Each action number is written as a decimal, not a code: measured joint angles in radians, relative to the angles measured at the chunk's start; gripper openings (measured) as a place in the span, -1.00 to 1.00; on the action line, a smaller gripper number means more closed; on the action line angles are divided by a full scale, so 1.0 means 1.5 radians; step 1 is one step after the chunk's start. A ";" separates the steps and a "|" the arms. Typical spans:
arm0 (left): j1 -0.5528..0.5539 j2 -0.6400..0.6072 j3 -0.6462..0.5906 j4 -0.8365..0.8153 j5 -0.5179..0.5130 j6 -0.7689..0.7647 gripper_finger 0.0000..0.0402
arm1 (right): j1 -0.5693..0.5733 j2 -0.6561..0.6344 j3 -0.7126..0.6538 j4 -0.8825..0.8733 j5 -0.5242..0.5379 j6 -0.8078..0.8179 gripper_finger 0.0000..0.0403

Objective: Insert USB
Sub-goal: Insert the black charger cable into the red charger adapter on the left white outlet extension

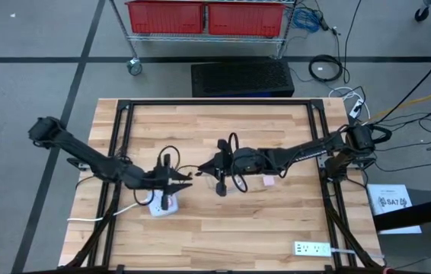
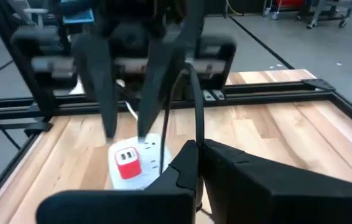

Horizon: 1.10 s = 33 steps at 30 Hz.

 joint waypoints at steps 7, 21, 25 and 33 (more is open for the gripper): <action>0.039 0.008 0.000 -0.004 0.073 -0.020 -0.51 | 0.003 0.000 0.000 0.032 -0.034 0.000 -1.00; 0.103 0.028 0.000 -0.007 0.154 -0.066 -0.17 | 0.003 0.000 0.000 0.054 -0.068 0.000 -1.00; 0.114 0.029 0.000 0.018 0.173 -0.067 -0.17 | 0.003 0.000 0.000 0.052 -0.071 -0.001 -1.00; 0.149 0.068 0.023 0.021 0.257 -0.085 -0.17 | 0.001 0.000 0.000 0.052 -0.071 -0.011 -1.00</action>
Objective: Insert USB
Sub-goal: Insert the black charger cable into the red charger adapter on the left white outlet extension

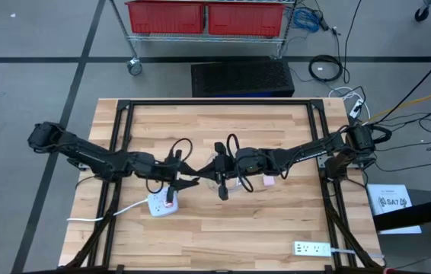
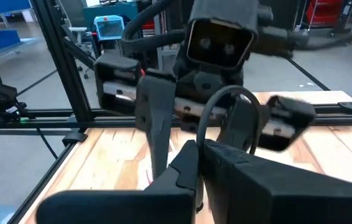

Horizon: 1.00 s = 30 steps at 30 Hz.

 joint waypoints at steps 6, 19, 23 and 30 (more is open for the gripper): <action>0.008 0.056 0.053 -0.045 0.034 0.010 -0.17 | 0.000 0.000 0.000 -0.010 0.000 0.002 -1.00; 0.007 0.058 0.089 -0.146 0.045 0.037 -0.74 | 0.000 0.000 0.000 -0.021 -0.001 0.002 -1.00; 0.007 0.057 0.089 -0.156 0.045 0.036 -0.90 | 0.001 0.000 0.000 -0.030 -0.002 0.002 -1.00; 0.007 0.052 0.089 -0.162 0.029 0.043 -0.90 | 0.000 -0.006 0.001 -0.057 0.001 0.002 -1.00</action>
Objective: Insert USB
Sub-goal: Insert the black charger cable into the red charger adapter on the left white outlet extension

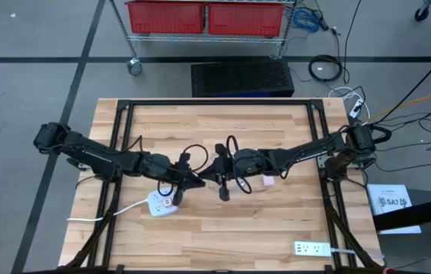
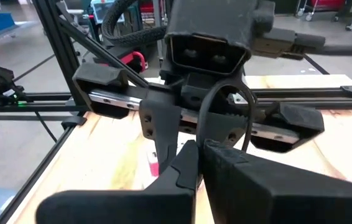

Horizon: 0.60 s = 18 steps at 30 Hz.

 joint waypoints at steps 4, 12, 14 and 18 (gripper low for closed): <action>0.000 -0.023 0.000 0.004 -0.024 0.026 -0.90 | 0.000 -0.022 0.001 -0.015 0.004 0.000 -0.95; -0.016 -0.080 0.000 0.012 -0.095 0.065 -0.90 | 0.000 -0.106 0.000 -0.071 0.008 -0.021 -0.59; -0.027 -0.093 0.000 0.022 -0.127 0.082 -0.90 | 0.005 -0.127 0.000 -0.099 0.009 -0.023 -0.49; -0.058 -0.104 0.000 0.060 -0.173 0.113 -0.90 | 0.019 -0.138 -0.006 -0.139 0.008 -0.023 -0.34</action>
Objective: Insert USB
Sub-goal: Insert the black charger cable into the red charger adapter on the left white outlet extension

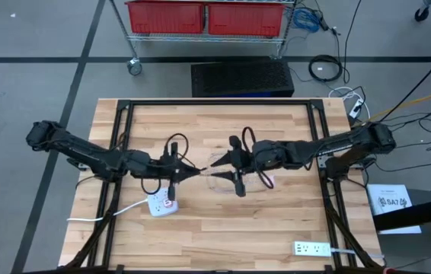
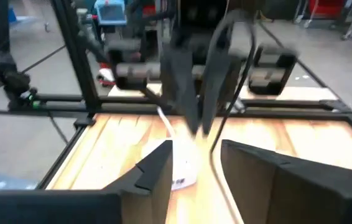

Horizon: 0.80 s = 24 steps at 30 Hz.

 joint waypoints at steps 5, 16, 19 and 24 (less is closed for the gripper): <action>-0.036 0.001 -0.008 0.090 -0.042 0.046 -0.90 | 0.010 0.030 -0.080 0.146 -0.001 0.009 -0.30; -0.048 0.009 -0.134 0.426 -0.039 0.090 -0.90 | 0.009 0.167 -0.108 0.513 0.028 0.021 -0.31; -0.048 0.010 -0.134 0.424 -0.034 0.091 -0.90 | 0.003 0.204 -0.066 0.511 0.009 0.020 -0.31; -0.048 0.014 -0.134 0.424 -0.023 0.090 -0.90 | -0.012 0.244 0.006 0.484 -0.008 0.015 -0.31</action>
